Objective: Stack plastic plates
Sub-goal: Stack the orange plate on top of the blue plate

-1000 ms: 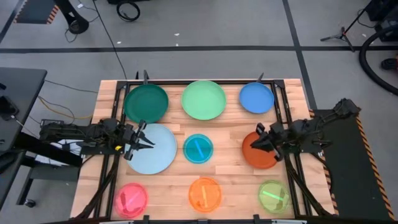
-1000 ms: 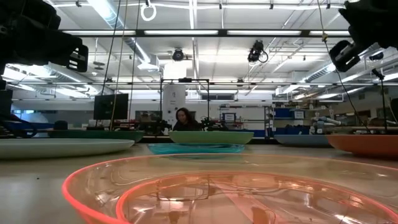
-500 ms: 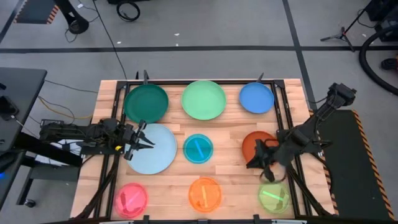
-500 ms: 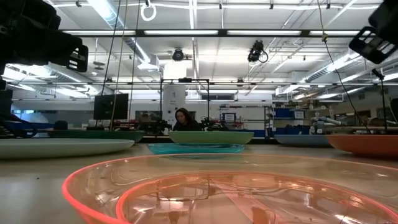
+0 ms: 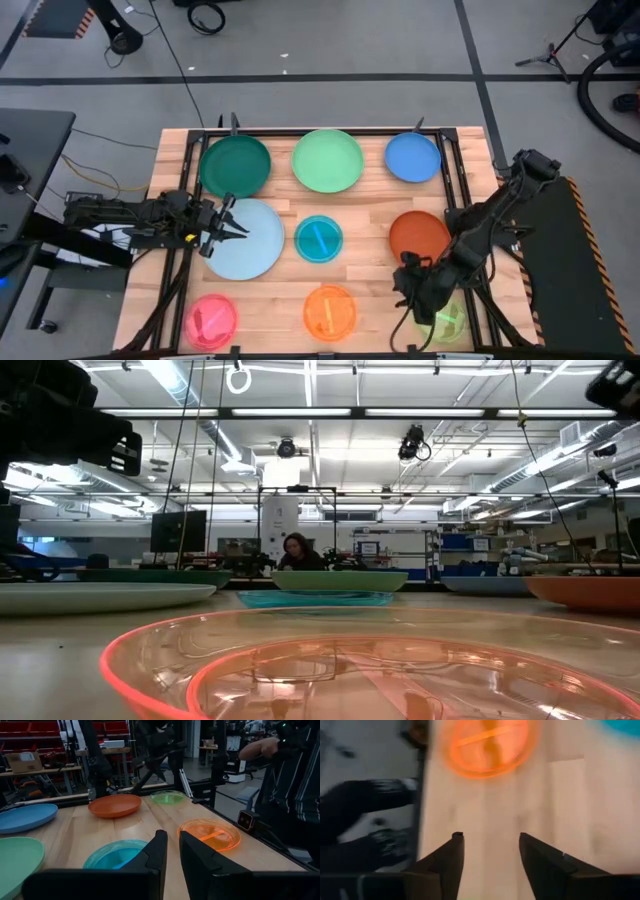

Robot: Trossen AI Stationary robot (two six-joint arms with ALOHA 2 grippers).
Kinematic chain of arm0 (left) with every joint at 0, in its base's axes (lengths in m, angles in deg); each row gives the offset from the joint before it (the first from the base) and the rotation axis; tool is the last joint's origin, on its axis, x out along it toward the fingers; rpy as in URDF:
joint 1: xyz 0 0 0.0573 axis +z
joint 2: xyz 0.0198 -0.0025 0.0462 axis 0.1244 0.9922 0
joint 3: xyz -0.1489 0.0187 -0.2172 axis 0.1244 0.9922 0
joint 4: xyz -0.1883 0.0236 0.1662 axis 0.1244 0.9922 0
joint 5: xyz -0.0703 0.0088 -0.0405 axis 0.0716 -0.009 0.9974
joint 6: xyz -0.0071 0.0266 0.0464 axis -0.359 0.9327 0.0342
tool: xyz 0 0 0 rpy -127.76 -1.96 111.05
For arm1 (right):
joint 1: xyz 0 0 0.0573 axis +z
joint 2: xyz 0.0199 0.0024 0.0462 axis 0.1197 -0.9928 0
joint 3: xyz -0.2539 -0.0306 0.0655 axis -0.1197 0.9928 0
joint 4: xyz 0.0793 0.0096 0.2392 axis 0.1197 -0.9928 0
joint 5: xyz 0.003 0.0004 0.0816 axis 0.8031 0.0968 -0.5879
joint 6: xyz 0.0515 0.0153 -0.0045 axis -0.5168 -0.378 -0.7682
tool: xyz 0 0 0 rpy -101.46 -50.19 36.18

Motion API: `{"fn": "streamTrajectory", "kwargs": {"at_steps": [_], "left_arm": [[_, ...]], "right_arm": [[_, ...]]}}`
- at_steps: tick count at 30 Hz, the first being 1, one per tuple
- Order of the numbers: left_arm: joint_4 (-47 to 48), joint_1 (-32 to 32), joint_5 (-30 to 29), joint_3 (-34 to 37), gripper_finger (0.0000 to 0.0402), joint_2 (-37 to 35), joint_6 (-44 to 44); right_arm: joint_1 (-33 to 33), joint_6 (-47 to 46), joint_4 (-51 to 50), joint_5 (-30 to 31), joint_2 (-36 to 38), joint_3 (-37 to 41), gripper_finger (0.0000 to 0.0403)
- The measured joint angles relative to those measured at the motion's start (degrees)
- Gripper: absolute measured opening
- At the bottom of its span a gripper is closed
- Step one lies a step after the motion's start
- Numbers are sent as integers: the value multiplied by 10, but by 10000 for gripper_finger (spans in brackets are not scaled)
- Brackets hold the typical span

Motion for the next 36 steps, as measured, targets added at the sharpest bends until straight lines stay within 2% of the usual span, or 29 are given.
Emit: {"fn": "streamTrajectory", "kwargs": {"at_steps": [4,8,18,27,33,36], "left_arm": [[0,0,0,0,59,0,0],[0,0,0,0,59,0,0],[0,0,0,0,59,0,0],[0,0,0,0,59,0,0],[0,0,0,0,59,0,0],[0,0,0,0,59,0,0]], "right_arm": [[10,-14,-130,75,-57,-82,208],[16,-32,-207,89,-104,-135,208],[15,-21,-249,76,-128,-155,217],[3,-22,-275,71,-152,-156,293],[-40,3,-273,37,-217,-155,310],[-70,24,-279,-18,-239,-155,312]]}}
